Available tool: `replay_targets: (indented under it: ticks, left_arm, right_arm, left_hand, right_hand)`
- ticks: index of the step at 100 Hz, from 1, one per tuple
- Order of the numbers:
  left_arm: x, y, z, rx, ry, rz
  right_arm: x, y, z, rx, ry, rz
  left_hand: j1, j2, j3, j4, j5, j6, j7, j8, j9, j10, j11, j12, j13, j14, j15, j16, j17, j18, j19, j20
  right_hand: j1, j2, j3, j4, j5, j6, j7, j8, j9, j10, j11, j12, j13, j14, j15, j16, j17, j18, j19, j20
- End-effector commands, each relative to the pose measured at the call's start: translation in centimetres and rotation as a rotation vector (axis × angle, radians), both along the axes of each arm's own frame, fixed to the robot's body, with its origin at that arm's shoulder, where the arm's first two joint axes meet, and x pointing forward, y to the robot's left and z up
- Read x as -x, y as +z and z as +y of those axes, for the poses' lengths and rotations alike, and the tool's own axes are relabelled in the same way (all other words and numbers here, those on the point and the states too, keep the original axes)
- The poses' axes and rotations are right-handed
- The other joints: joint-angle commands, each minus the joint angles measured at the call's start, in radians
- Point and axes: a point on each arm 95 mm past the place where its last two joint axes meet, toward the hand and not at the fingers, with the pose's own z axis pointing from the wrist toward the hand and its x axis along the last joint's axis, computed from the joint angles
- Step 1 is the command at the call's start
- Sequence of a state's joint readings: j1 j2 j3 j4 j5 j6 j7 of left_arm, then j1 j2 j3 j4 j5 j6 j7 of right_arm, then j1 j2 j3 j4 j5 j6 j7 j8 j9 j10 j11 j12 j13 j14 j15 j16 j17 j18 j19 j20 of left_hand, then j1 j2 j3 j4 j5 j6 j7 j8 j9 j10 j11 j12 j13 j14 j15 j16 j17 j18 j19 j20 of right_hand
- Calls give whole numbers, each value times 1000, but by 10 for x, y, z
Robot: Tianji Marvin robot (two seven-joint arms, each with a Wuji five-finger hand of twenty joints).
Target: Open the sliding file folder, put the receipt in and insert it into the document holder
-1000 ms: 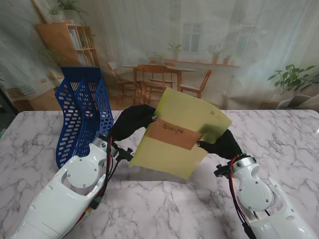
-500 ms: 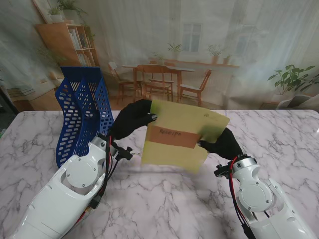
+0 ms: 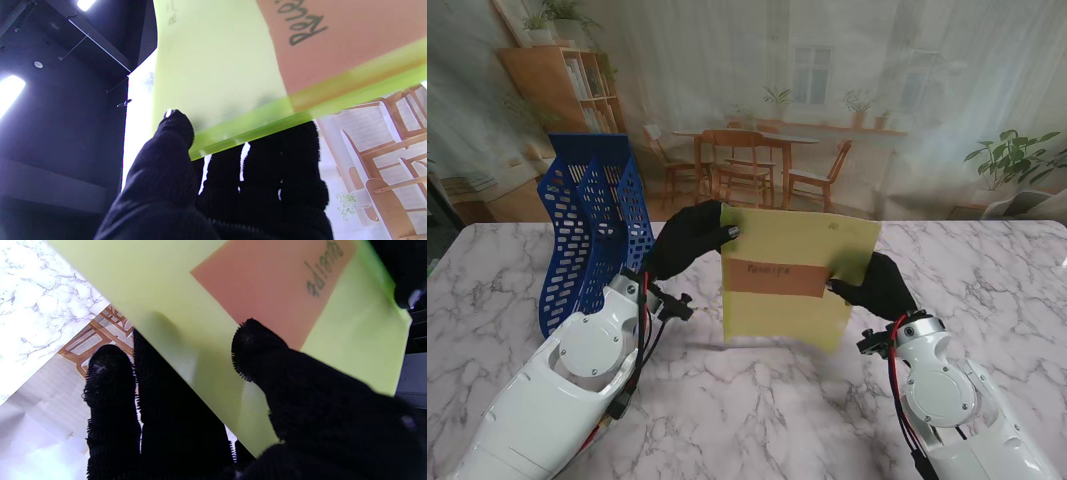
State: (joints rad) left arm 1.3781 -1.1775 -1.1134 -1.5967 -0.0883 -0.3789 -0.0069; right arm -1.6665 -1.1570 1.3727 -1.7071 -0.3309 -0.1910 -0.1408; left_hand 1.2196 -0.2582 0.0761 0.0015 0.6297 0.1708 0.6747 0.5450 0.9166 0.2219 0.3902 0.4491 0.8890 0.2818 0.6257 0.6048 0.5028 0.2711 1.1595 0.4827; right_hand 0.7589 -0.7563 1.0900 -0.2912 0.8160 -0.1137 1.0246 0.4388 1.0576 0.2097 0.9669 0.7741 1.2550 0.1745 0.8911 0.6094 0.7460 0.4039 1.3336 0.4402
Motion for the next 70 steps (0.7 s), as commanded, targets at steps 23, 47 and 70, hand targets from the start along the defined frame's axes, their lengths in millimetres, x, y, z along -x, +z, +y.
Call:
replay_targets:
  ticks: [23,47,70]
  left_arm:
    - [-2,-13,9,-30,-3,42]
    - [-3,-18,18,-61,8,51]
    - [-4,-26,22,-86,1,80]
  right_arm:
    - [3,0,-2,-50,-15,-7]
    - [3,3,-2,-59,-16,-9]
    - [4,4,0,-80,-23,-12]
  left_hand:
    - [-141,7,1,12,-33,79,-258,-17,-141,27,-39,-104,-85,27,-59,-28,-65,-27,-57,0]
    - [-61,-17,34,13,-22,56,-203,50,-123,21,-20,-98,-72,20,-56,-33,-52,-31,-55,1]
    - [-27,-13,50,22,-36,53,-208,38,-135,21,-25,-100,-78,18,-61,-35,-56,-33,-62,-2]
  right_hand:
    - [68,72,76,43,46,-71,108,70,0,10,-4,5,20,-22,53,10,-3,6,20,15]
    - [68,72,75,43,45,-70,106,73,0,9,-4,4,19,-22,53,9,-2,8,20,16]
    - [67,75,75,43,45,-69,105,75,0,10,-4,3,19,-22,53,8,-3,8,19,16]
